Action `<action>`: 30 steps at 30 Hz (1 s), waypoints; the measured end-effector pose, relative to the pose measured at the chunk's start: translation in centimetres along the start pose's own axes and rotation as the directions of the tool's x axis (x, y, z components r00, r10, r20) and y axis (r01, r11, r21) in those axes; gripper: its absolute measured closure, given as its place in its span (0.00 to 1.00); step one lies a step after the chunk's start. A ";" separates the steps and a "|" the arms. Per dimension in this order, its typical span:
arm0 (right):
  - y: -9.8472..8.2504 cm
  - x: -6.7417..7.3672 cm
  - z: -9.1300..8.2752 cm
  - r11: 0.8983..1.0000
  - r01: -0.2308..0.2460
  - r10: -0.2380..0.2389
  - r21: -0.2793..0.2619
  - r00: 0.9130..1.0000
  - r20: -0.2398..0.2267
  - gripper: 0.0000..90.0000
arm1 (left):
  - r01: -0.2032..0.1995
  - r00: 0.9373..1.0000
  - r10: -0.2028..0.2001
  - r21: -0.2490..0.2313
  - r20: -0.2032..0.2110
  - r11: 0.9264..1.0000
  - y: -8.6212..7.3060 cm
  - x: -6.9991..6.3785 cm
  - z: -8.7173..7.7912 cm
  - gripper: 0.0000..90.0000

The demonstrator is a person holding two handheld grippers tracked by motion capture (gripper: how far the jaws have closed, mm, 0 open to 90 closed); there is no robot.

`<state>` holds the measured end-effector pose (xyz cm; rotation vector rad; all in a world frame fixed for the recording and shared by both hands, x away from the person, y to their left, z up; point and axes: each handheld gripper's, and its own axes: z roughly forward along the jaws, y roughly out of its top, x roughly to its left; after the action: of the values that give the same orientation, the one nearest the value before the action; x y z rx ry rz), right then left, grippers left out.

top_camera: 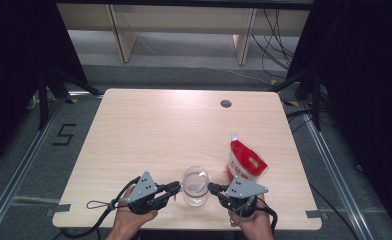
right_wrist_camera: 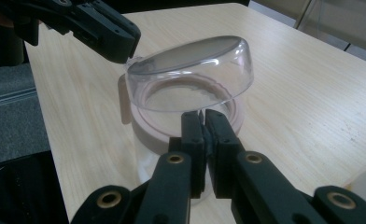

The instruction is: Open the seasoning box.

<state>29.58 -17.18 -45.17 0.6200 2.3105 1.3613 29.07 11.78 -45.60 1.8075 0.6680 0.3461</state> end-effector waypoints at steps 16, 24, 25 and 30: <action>0.9 0.5 0.0 1.000 0.016 -0.016 -0.017 1.000 -0.007 0.96 | -0.023 0.998 0.028 0.100 -0.050 0.995 -2.1 0.1 -2.1 0.40; 1.6 1.1 0.2 0.999 0.023 -0.024 -0.044 1.000 -0.019 0.95 | 0.032 0.997 -0.022 0.133 -0.075 0.991 -3.1 0.5 -2.4 0.34; 1.7 1.2 0.2 0.999 0.027 -0.028 -0.043 0.999 -0.021 0.95 | 0.029 0.996 -0.018 0.135 -0.084 0.990 -3.1 0.5 -2.5 0.34; 2.2 1.5 0.3 0.997 0.051 -0.052 -0.057 0.999 -0.014 0.95 | 0.040 0.993 -0.025 0.136 -0.113 0.990 -3.4 0.7 -2.9 0.35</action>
<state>28.85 -15.15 -43.51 0.5306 2.2756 1.4069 27.16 15.20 -47.86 1.9163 0.8155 0.3882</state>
